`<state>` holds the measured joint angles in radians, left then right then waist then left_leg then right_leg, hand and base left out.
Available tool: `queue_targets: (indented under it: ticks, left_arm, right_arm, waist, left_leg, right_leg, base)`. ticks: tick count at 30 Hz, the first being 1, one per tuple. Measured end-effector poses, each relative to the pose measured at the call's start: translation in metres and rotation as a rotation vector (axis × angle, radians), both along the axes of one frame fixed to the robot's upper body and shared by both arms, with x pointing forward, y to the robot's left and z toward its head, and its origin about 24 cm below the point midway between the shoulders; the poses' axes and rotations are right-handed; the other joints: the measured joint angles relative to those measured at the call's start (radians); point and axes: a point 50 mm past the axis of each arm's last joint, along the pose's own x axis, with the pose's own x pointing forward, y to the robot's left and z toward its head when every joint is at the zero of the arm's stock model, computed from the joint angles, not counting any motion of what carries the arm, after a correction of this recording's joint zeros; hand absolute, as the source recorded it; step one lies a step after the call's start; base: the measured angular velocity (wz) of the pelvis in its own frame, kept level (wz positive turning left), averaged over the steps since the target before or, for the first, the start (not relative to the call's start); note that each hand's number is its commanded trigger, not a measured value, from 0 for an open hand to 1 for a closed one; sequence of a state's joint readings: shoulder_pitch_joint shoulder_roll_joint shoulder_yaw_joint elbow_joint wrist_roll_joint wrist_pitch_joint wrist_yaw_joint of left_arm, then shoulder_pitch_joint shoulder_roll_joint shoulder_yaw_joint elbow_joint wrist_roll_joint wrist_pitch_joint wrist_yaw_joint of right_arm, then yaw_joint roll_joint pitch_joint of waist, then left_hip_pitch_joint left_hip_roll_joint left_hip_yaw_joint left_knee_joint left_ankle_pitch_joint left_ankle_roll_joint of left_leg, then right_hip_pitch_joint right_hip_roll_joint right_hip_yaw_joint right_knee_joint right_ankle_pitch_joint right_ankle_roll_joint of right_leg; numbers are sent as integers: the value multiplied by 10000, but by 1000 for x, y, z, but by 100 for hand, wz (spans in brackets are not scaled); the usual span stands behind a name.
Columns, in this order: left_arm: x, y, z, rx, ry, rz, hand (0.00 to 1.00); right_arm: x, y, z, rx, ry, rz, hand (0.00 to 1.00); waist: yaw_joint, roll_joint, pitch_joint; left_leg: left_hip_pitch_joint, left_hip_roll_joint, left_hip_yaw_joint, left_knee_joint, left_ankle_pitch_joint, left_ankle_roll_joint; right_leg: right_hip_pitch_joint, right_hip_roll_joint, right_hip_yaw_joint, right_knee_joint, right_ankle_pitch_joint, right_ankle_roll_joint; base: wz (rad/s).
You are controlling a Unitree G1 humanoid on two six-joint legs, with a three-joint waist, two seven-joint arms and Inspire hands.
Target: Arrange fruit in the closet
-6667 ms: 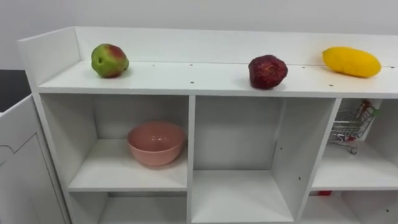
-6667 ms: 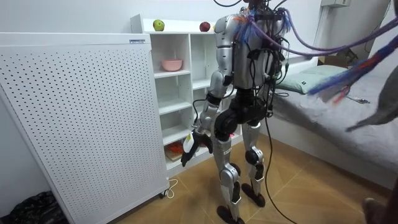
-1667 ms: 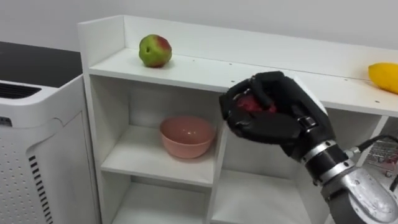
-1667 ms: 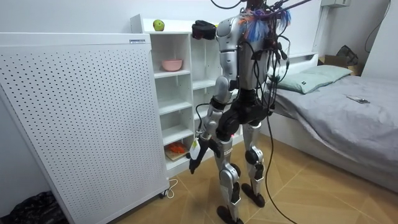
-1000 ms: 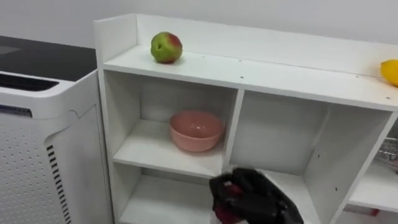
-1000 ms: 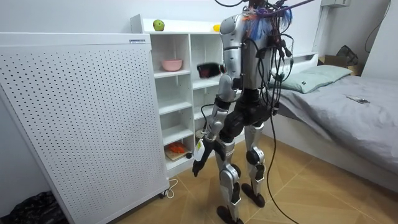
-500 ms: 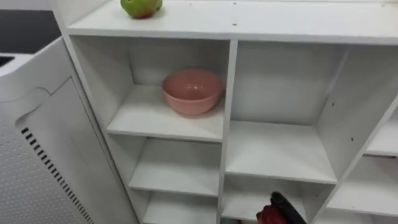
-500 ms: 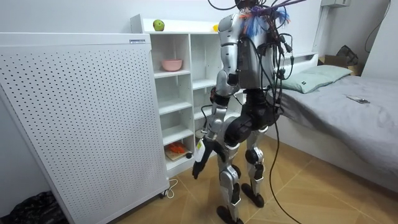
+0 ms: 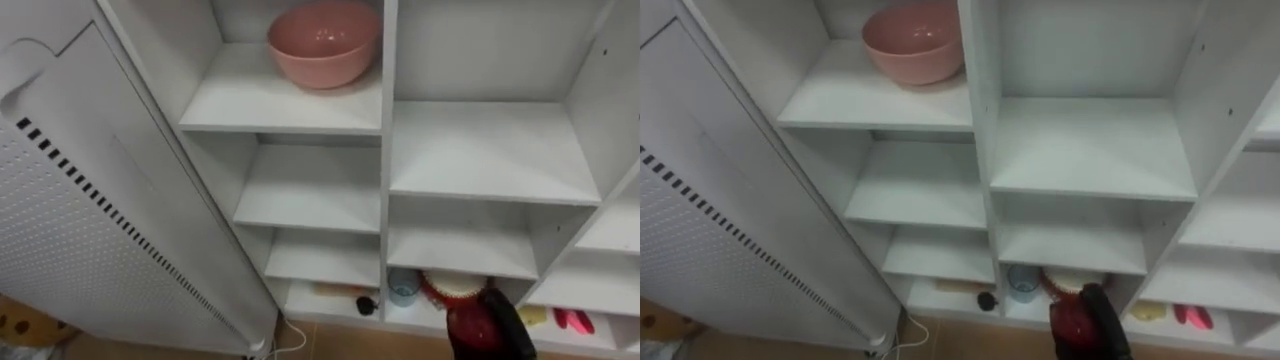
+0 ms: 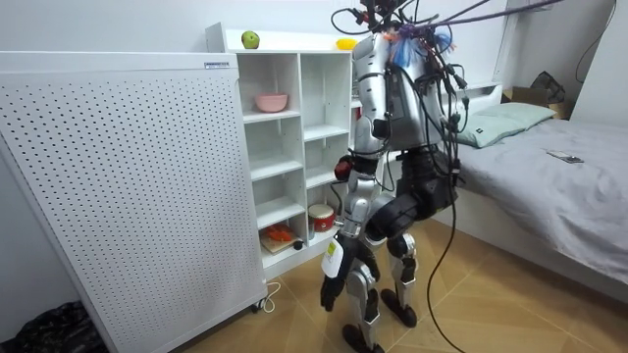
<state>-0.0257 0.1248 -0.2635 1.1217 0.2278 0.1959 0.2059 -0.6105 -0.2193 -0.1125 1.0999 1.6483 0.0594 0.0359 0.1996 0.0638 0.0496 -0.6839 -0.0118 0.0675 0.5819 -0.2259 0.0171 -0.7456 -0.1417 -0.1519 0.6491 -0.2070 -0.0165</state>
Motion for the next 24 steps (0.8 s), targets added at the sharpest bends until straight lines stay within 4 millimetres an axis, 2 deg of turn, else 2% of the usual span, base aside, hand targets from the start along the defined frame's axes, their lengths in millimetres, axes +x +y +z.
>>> queue_targets:
  ticks: [6,9,13,14,15,16,18,22,24]
  left_arm:
    - [3,-4,1,-20,-87,-383,0]
    - [8,-5,2,-72,-298,-430,0]
    - [7,-5,3,-69,-316,-409,0]
    - [7,-5,3,-71,-317,-409,0]
    - [7,-5,2,-73,-319,-405,0]
    - [7,-5,3,-78,-338,-410,0]
    - [7,-5,2,-86,-355,-418,0]
    - [2,-4,1,-83,-233,-398,0]
    - [2,-3,1,-59,-221,-398,0]
  right_arm:
    - [19,-9,31,-296,-856,-139,100]
    - [20,-17,36,-509,-991,-308,100]
    - [23,-18,43,-644,-1147,-306,100]
    - [24,-18,44,-654,-1188,-307,95]
    - [27,-18,49,-669,-1302,-286,51]
    - [28,-19,51,-689,-1372,-289,0]
    - [33,-22,62,-763,-1652,-368,0]
    - [40,-26,78,-835,-2096,-555,0]
    - [42,-27,84,-882,-2229,-574,0]
  waist:
    - [112,15,-7]
    - [292,14,-15]
    - [283,-5,-30]
    - [284,-6,-30]
    - [282,-6,-36]
    - [281,-7,-37]
    - [281,0,-45]
    - [278,-2,-134]
    - [281,-3,-147]
  left_leg:
    - [-779,-35,146,514,-119,30]
    - [-1089,-15,145,714,-144,21]
    - [-1448,-43,145,997,-172,39]
    - [-1482,-38,145,1043,-175,40]
    - [-1561,-32,146,1132,-192,44]
    - [-1600,-32,147,1178,-199,48]
    - [-1658,-20,144,1299,-213,59]
    - [-1661,-14,149,1419,-235,85]
    - [-1651,-13,148,1448,-235,89]
  right_leg:
    - [-897,-142,123,673,-177,-44]
    - [-1177,-153,117,847,-205,-68]
    - [-1529,-284,49,1176,-276,-132]
    - [-1559,-284,49,1195,-276,-133]
    - [-1630,-286,55,1270,-279,-137]
    - [-1663,-294,57,1314,-283,-142]
    - [-1681,-290,56,1370,-281,-143]
    - [-1652,-293,55,1393,-244,-132]
    - [-1632,-296,54,1396,-221,-125]
  base:
    - [0]
    - [3]
    - [7]
    - [0]
    - [0]
    - [0]
    - [0]
    - [-3]
    - [0]
